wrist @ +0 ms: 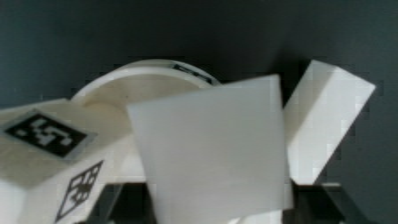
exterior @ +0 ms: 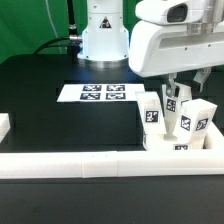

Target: Assemble stool

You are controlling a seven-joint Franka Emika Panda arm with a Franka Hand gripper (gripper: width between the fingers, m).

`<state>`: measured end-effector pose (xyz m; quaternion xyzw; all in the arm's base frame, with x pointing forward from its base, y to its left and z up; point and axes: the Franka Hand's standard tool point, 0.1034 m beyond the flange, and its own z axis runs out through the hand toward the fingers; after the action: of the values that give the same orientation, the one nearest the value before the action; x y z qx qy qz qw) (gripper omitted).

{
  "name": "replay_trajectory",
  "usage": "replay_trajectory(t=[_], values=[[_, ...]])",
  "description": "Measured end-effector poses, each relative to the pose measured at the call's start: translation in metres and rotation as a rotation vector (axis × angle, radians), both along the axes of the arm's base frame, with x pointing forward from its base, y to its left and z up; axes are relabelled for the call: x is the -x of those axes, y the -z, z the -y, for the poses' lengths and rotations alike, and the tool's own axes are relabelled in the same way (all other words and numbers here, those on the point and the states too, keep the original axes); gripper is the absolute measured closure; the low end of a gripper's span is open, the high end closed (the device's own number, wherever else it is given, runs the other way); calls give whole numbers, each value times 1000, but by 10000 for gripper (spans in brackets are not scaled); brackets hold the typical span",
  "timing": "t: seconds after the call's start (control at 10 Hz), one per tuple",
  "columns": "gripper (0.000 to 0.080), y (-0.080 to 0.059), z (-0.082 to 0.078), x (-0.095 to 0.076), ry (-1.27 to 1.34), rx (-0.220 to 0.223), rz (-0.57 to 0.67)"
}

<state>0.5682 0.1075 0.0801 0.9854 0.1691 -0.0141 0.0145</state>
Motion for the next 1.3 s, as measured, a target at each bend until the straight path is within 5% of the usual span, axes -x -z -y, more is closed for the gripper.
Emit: replay_trajectory(t=[0.7,1.3], values=[[461,1,5,-1,910,-46,20],[461,0,2,0,1396,-71,7]])
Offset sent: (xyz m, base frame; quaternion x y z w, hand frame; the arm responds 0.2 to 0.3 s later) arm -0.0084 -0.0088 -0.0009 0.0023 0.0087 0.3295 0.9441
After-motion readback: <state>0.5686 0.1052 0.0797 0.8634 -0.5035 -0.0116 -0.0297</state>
